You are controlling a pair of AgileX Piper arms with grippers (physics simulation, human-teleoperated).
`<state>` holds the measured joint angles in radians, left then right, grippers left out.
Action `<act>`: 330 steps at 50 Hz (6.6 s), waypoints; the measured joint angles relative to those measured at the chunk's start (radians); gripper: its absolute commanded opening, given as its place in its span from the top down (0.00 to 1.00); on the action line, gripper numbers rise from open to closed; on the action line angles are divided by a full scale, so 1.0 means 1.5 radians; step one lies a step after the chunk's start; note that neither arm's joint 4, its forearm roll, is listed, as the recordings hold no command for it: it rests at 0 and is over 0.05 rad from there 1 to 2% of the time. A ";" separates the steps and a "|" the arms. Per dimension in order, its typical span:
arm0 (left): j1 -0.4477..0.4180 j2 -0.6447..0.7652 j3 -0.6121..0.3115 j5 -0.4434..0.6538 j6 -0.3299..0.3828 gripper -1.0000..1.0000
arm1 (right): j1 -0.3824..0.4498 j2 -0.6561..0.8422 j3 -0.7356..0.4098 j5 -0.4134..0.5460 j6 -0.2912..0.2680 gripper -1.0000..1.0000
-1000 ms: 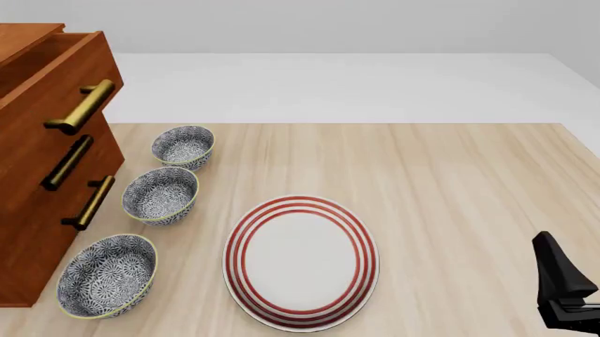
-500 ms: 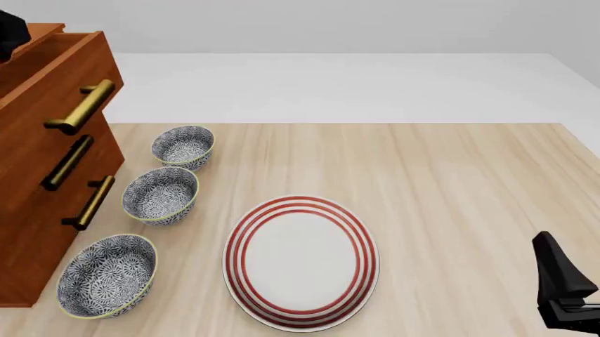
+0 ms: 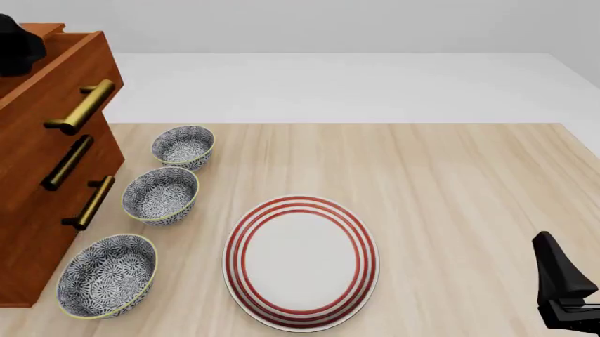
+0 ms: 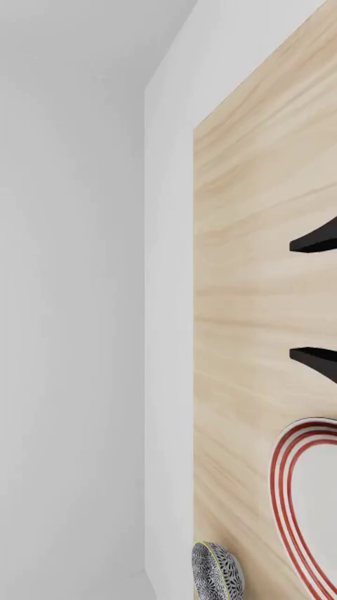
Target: Open the top drawer of the cabinet.
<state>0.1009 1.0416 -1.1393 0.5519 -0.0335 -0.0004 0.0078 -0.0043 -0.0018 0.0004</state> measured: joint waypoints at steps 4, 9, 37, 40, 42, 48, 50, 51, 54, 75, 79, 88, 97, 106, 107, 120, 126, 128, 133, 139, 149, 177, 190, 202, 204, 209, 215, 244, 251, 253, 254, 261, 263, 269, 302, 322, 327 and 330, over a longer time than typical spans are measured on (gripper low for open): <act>0.000 0.005 0.002 -0.004 0.001 0.00 | 0.000 0.000 0.000 0.000 0.000 0.00; 0.000 0.012 0.006 -0.008 0.003 0.00 | 0.000 0.000 0.000 0.000 0.000 0.00; 0.002 0.038 0.026 -0.030 0.015 0.00 | 0.000 0.000 0.000 0.000 0.000 0.00; 0.003 0.040 0.029 -0.033 0.016 0.00 | 0.000 0.000 0.000 0.000 0.000 0.00; 0.003 0.041 0.030 -0.034 0.017 0.00 | 0.000 0.000 0.000 0.000 0.000 0.00; 0.005 0.044 0.035 -0.038 0.020 0.00 | 0.000 0.000 0.000 0.000 0.000 0.00; 0.005 0.045 0.036 -0.040 0.021 0.00 | 0.000 0.000 0.000 0.000 0.000 0.00; 0.005 0.046 0.037 -0.041 0.021 0.00 | 0.000 0.000 0.000 0.000 0.000 0.00; 0.005 0.049 0.039 -0.044 0.021 0.00 | 0.000 0.000 0.000 0.000 0.000 0.00; 0.007 0.069 0.051 -0.064 0.026 0.00 | 0.000 0.000 0.000 0.000 0.000 0.00; 0.007 0.072 0.053 -0.068 0.027 0.00 | 0.000 0.000 0.000 0.000 0.000 0.00; 0.006 0.080 0.056 -0.073 0.028 0.00 | 0.000 0.000 0.000 0.000 0.000 0.00; 0.006 0.084 0.059 -0.077 0.029 0.00 | 0.000 0.000 0.000 0.000 0.000 0.00; 0.006 0.087 0.060 -0.077 0.030 0.00 | 0.000 0.000 0.000 0.000 0.000 0.00; 0.006 0.088 0.061 -0.078 0.030 0.00 | 0.000 0.000 0.000 0.000 0.000 0.00; 0.002 0.093 0.067 -0.082 0.027 0.00 | 0.000 0.000 0.000 0.000 0.000 0.00; -0.003 0.092 0.069 -0.085 0.023 0.00 | 0.000 0.000 0.000 0.000 0.000 0.00; -0.005 0.092 0.070 -0.085 0.021 0.00 | 0.000 0.000 0.000 0.000 0.000 0.00; -0.010 0.091 0.071 -0.086 0.016 0.00 | 0.000 0.000 0.000 0.000 0.000 0.00; -0.015 0.092 0.070 -0.085 0.014 0.00 | 0.000 0.000 0.000 0.000 0.000 0.00; -0.024 0.092 0.069 -0.083 0.012 0.00 | 0.000 0.000 0.000 0.000 0.000 0.00; -0.058 0.111 0.044 -0.051 0.026 0.00 | 0.000 0.000 0.000 0.000 0.000 0.00; -0.073 0.121 0.033 -0.042 0.029 0.00 | 0.000 0.000 0.000 0.000 0.000 0.00; -0.088 0.124 0.028 -0.037 0.027 0.00 | 0.000 0.000 0.000 0.000 0.000 0.00; -0.091 0.124 0.028 -0.037 0.025 0.00 | 0.000 0.000 0.000 0.000 0.000 0.00; -0.100 0.124 0.027 -0.036 0.023 0.00 | 0.000 0.000 0.000 0.000 0.000 0.00; -0.108 0.125 0.026 -0.035 0.024 0.00 | 0.000 0.000 0.000 0.000 0.000 0.00; -0.152 0.127 0.016 -0.025 0.034 0.00 | 0.000 0.000 0.000 0.000 0.000 0.00; -0.160 0.128 0.012 -0.023 0.036 0.00 | 0.000 0.000 0.000 0.000 0.000 0.00; -0.162 0.129 0.011 -0.023 0.037 0.00 | 0.000 0.000 0.000 0.000 0.000 0.00; -0.163 0.130 0.011 -0.024 0.037 0.00 | 0.000 0.000 0.000 0.000 0.000 0.00; -0.171 0.134 0.007 -0.024 0.039 0.00 | 0.000 0.000 0.000 0.000 0.000 0.00; -0.174 0.135 0.005 -0.024 0.039 0.00 | 0.000 0.000 0.000 0.000 0.000 0.00; -0.182 0.136 0.003 -0.023 0.039 0.00 | 0.000 0.000 0.000 0.000 0.000 0.00; -0.205 0.136 0.017 -0.042 0.042 0.00 | 0.000 0.000 0.000 0.000 0.000 0.00; -0.223 0.138 0.017 -0.050 0.038 0.00 | 0.000 0.000 0.000 0.000 0.000 0.00; -0.226 0.139 0.017 -0.052 0.031 0.00 | 0.000 0.000 0.000 0.000 0.000 0.00; -0.228 0.139 0.017 -0.054 0.027 0.00 | 0.000 0.000 0.000 0.000 0.000 0.00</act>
<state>-0.2419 1.2505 -1.1132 0.4713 0.0063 -0.0003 0.0078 -0.0043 -0.0018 0.0003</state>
